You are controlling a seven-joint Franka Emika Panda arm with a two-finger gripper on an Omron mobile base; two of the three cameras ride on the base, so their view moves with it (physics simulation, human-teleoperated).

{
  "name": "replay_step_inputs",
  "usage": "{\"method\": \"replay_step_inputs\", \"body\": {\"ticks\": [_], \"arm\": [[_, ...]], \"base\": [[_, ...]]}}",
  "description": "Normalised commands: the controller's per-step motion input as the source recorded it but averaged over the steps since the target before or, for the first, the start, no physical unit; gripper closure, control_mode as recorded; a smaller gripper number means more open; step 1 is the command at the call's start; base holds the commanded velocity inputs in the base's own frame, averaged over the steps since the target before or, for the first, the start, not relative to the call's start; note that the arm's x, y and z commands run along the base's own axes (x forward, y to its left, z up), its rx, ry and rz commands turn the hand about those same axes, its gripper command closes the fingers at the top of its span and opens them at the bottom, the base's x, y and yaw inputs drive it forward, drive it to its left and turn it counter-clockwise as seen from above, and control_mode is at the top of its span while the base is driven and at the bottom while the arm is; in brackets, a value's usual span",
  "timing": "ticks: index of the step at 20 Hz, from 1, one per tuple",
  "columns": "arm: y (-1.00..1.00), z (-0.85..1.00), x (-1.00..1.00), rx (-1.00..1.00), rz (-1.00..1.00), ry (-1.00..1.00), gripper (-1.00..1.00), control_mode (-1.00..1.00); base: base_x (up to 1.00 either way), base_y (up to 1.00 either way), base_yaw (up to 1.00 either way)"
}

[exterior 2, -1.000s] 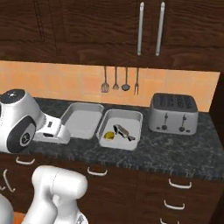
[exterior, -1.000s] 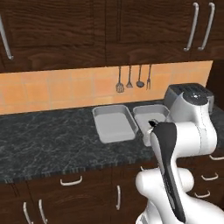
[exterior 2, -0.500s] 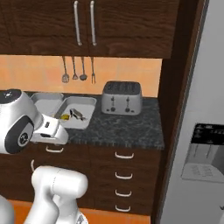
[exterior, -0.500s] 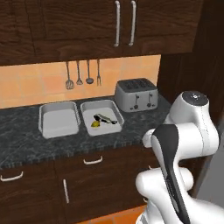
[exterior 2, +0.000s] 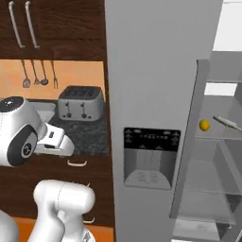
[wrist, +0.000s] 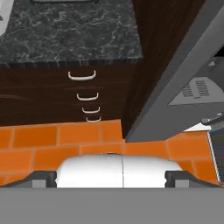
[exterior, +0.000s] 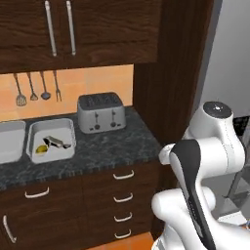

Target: Place one lemon and one fish in each tupperware on the nearby counter, to pack two identical lunches.

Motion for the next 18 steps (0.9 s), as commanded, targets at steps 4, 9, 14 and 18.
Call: {"method": "replay_step_inputs", "body": {"ticks": [4, 9, 14, 18], "arm": [[0.0, 0.0, 0.0, 0.0, 0.0, 0.0, -1.0, 1.0], [0.0, 0.0, 0.0, 0.0, 0.0, 0.0, -1.0, 1.0], [0.0, 0.0, 0.0, 0.0, 0.0, 0.0, -1.0, 1.0], [0.0, 0.0, 0.0, 0.0, 0.0, 0.0, -1.0, 1.0]], "base": [[0.0, -1.0, 0.0], [0.0, -1.0, 0.0], [0.0, -0.88, 0.0], [0.01, -0.39, 0.0]]}}
